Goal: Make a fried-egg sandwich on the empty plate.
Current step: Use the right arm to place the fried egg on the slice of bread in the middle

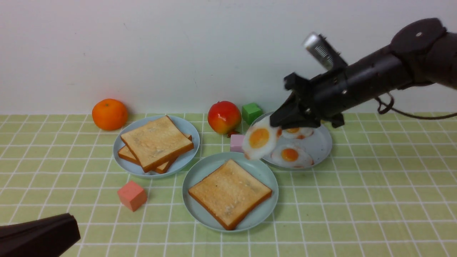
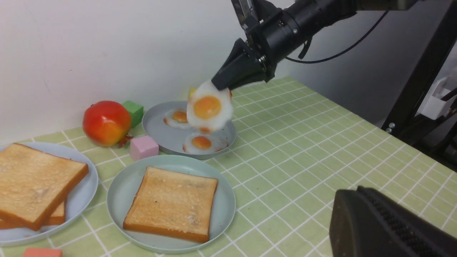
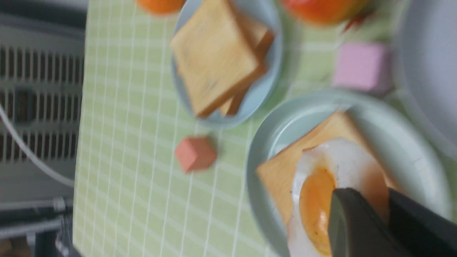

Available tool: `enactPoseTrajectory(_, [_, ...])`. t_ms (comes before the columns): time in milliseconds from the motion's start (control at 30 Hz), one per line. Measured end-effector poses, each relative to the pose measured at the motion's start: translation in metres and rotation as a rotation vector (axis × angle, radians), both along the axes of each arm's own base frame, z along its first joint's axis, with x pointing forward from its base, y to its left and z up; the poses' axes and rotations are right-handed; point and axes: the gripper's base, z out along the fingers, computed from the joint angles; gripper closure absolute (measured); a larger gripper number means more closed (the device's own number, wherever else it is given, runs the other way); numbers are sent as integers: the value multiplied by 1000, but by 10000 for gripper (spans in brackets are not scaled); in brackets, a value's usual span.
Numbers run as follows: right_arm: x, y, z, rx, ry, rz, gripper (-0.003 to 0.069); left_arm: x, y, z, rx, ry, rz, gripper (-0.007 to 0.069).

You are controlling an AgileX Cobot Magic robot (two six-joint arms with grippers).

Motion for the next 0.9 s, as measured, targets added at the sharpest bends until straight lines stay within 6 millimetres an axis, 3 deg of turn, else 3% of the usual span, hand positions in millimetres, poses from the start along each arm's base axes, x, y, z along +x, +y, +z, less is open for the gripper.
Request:
enactPoseTrajectory(67, [-19, 27, -18, -22, 21, 35, 578, 0, 0, 0, 2, 1, 0, 637])
enactPoseTrajectory(267, [-26, 55, -50, -50, 28, -5, 578, 0, 0, -1, 6, 5, 0, 637])
enactPoseTrajectory(700, [-16, 61, -85, -28, 113, -50, 578, 0, 0, -2, 18, 13, -1, 631])
enactPoseTrajectory(800, [-17, 60, -88, -45, 129, -46, 550, 0, 0, -2, 19, 14, -1, 629])
enactPoseTrajectory(900, [-17, 56, -91, -85, 135, -41, 465, 0, 0, -2, 20, 15, -1, 627])
